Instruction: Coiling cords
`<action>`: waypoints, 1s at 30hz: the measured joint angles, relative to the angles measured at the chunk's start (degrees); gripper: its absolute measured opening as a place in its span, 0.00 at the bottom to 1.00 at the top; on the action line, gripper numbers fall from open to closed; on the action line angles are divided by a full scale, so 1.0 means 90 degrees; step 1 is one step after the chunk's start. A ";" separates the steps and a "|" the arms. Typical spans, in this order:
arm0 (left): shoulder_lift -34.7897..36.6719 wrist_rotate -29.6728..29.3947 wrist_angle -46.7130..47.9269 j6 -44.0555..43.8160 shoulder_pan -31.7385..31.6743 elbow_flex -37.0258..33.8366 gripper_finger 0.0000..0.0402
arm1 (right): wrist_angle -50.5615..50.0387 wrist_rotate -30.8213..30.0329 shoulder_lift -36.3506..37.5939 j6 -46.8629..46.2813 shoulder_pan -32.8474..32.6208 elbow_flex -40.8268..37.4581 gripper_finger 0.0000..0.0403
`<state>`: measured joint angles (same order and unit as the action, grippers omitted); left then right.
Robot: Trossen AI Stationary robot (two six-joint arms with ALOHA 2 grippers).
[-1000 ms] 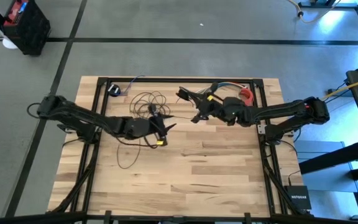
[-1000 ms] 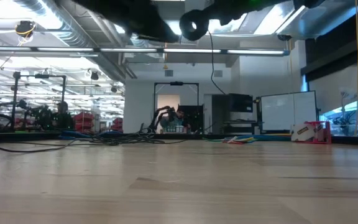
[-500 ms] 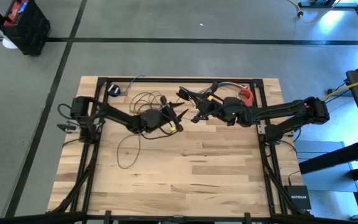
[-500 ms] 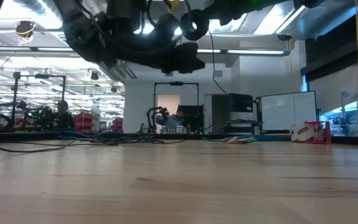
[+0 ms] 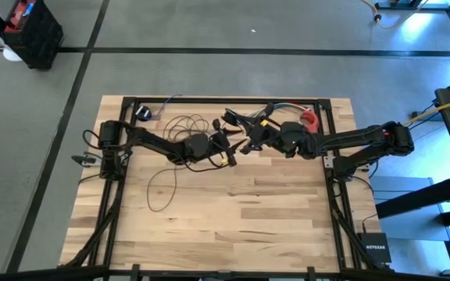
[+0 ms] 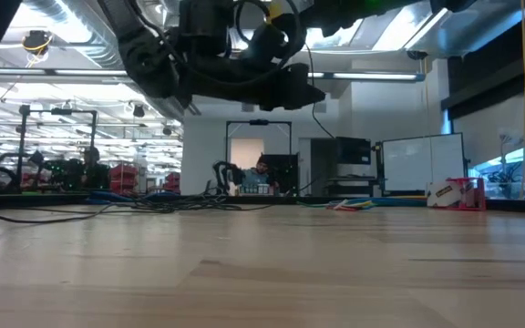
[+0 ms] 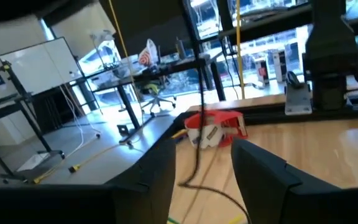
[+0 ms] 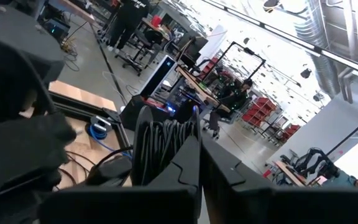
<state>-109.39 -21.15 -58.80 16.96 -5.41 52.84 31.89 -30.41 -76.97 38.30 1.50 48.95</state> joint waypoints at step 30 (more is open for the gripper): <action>0.0877 -0.4308 0.1199 0.3728 0.0002 -0.0017 0.01 | -0.0101 0.0334 0.0000 -0.0007 -0.0005 0.0000 0.02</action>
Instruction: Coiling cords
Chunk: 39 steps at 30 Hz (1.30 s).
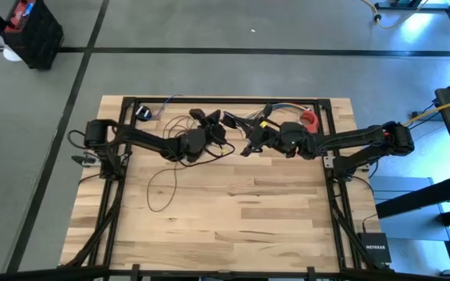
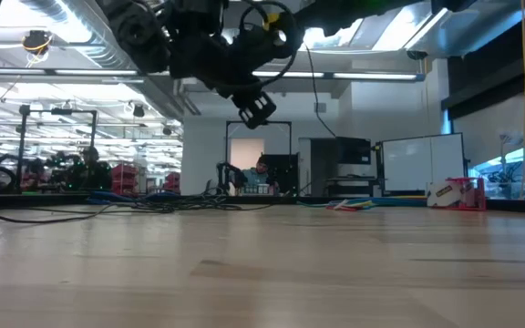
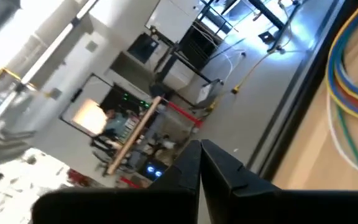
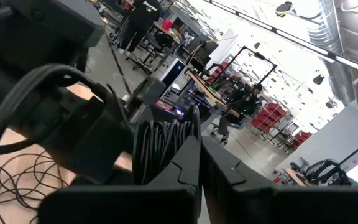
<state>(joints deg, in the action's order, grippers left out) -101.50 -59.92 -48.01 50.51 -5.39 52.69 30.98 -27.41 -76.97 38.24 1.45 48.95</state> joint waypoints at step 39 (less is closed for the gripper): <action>0.0030 0.3997 0.1926 -0.4241 -0.0349 -0.0002 0.43 | -0.0076 0.0659 0.0000 0.0118 0.0005 0.0000 0.02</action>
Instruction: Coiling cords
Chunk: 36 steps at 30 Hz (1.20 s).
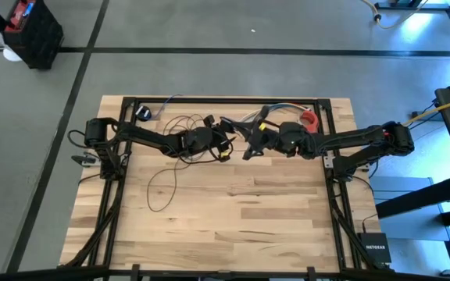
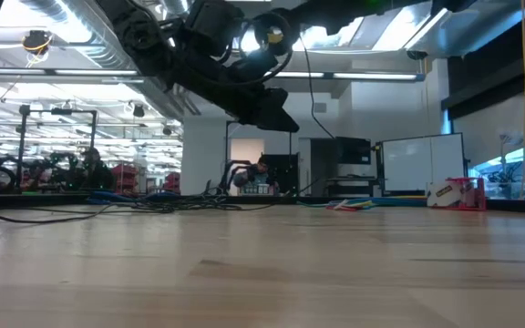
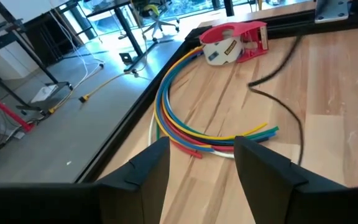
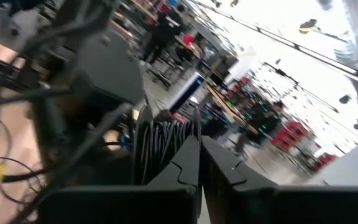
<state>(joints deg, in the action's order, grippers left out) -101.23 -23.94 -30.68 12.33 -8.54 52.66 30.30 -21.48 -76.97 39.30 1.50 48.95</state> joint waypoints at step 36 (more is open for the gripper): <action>-0.0002 0.0359 -0.0531 0.0830 0.0580 0.0002 0.43 | 0.1821 0.1861 0.0801 -0.1377 0.0013 -0.0828 0.03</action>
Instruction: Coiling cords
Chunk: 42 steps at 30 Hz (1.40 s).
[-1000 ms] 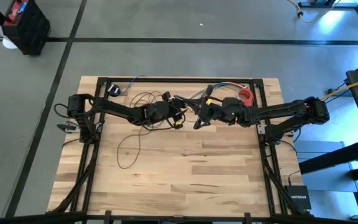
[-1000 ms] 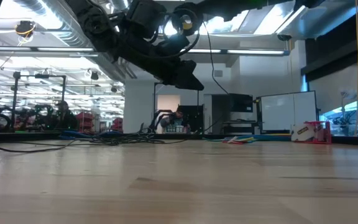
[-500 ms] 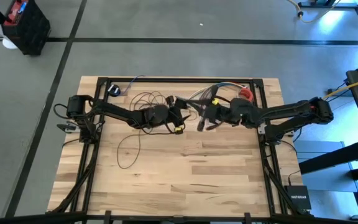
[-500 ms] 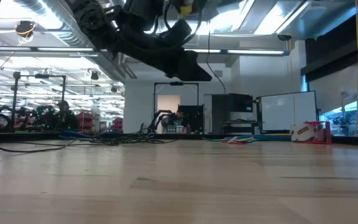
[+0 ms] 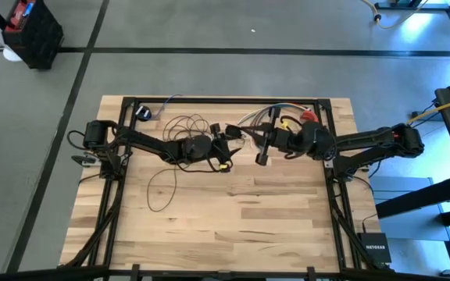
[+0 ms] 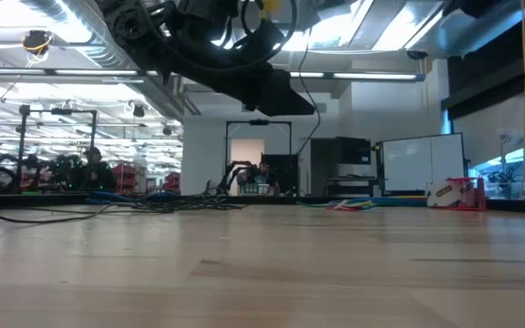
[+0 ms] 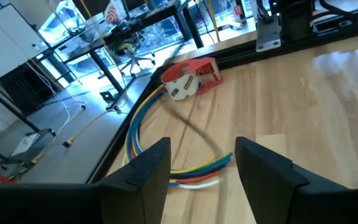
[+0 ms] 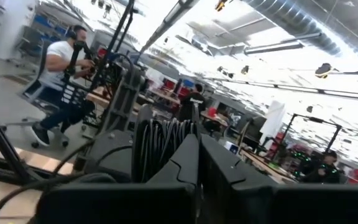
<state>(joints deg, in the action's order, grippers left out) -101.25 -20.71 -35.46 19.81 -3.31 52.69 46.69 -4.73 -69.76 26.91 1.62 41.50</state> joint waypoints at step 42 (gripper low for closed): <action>0.0525 0.1262 0.0207 -0.0418 0.0053 0.0000 0.43 | -0.0347 -0.0425 -0.0002 0.0236 -0.0011 0.0010 0.01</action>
<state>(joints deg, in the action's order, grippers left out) -96.53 -9.35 -33.60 16.05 -2.83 52.69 43.57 -8.56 -69.78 29.04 1.52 41.58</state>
